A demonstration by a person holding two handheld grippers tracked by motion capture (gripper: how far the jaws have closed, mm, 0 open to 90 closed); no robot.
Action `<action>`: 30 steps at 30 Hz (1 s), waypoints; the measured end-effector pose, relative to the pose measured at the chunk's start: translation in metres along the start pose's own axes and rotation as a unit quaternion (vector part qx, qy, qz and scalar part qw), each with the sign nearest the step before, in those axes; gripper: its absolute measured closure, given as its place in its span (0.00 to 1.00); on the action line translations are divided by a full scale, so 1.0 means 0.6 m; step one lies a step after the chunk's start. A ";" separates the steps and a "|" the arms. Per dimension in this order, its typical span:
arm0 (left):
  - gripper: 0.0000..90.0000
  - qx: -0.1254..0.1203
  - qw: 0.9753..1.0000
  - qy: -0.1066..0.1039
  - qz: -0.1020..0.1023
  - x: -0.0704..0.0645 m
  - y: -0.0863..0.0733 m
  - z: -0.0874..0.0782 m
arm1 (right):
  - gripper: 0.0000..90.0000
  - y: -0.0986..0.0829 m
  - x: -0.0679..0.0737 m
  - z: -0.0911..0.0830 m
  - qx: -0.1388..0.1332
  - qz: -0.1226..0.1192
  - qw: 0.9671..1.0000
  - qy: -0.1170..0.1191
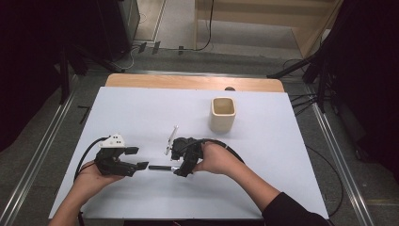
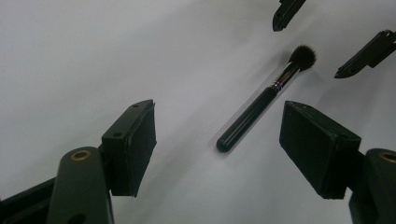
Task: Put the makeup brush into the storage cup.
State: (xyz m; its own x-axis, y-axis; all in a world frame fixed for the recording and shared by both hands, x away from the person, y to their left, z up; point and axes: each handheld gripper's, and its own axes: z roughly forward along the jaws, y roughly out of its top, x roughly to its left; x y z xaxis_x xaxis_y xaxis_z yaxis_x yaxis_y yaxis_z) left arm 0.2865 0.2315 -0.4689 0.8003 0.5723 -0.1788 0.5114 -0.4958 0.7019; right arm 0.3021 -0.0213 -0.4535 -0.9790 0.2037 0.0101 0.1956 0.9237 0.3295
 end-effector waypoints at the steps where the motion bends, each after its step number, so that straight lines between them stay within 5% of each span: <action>1: 0.31 0.001 1.000 0.000 0.000 0.000 0.000 0.000 | 0.39 0.000 0.000 0.002 -0.002 -0.001 1.000 -0.003; 13: 0.31 -0.001 1.000 0.000 -0.001 0.000 0.000 -0.001 | 0.45 0.004 0.003 0.020 0.005 -0.010 1.000 -0.002; 30: 0.31 0.000 1.000 0.000 -0.002 0.001 0.000 0.000 | 0.68 0.002 0.003 0.054 0.027 -0.005 1.000 -0.001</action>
State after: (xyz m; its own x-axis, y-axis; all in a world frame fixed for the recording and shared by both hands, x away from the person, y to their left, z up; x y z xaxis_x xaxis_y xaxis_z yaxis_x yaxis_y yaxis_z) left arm 0.2868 0.2322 -0.4690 0.7981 0.5748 -0.1809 0.5142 -0.4931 0.7018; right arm 0.3023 -0.0090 -0.4836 -0.9807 0.1956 0.0052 0.1892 0.9415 0.2790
